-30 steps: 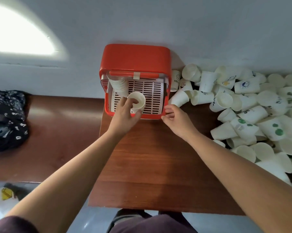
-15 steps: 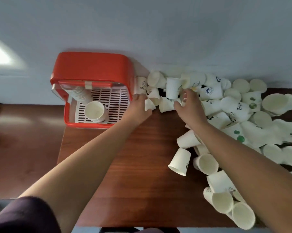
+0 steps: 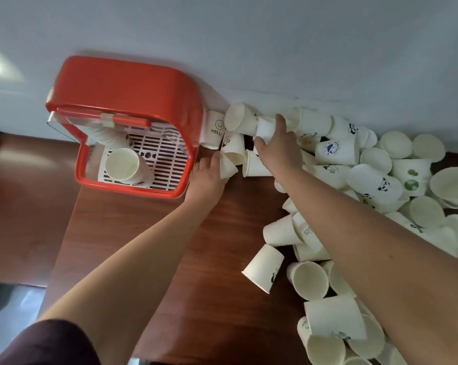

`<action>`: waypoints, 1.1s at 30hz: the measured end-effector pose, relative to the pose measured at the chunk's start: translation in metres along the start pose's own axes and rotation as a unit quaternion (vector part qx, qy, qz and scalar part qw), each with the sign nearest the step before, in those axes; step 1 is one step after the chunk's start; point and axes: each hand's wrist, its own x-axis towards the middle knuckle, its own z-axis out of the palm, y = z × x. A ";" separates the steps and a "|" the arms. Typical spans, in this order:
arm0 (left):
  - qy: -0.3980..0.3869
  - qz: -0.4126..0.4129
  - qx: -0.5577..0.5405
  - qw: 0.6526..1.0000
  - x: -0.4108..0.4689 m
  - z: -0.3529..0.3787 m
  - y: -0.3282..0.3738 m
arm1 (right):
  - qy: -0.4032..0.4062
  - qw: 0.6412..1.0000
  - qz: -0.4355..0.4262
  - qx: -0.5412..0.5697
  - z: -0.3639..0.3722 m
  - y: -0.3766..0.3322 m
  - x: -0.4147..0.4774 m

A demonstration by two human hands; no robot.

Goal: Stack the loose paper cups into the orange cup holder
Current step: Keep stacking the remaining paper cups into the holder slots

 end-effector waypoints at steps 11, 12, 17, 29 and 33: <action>0.012 -0.012 -0.251 0.968 -0.058 -0.072 -0.028 | 0.063 0.991 -0.054 0.106 -0.014 -0.009 -0.027; 0.006 -0.010 -0.293 0.956 -0.063 -0.082 -0.034 | 0.067 0.988 -0.070 0.121 -0.019 -0.012 -0.035; 0.009 -0.031 -0.408 0.913 -0.091 -0.127 -0.068 | 0.024 0.978 -0.102 0.181 -0.029 -0.041 -0.085; 0.076 -0.073 -0.446 0.889 -0.085 -0.181 -0.161 | -0.049 0.963 -0.104 0.245 0.005 -0.125 -0.165; 0.091 -0.056 -0.406 0.908 -0.070 -0.173 -0.162 | -0.025 0.963 -0.109 0.243 0.018 -0.130 -0.176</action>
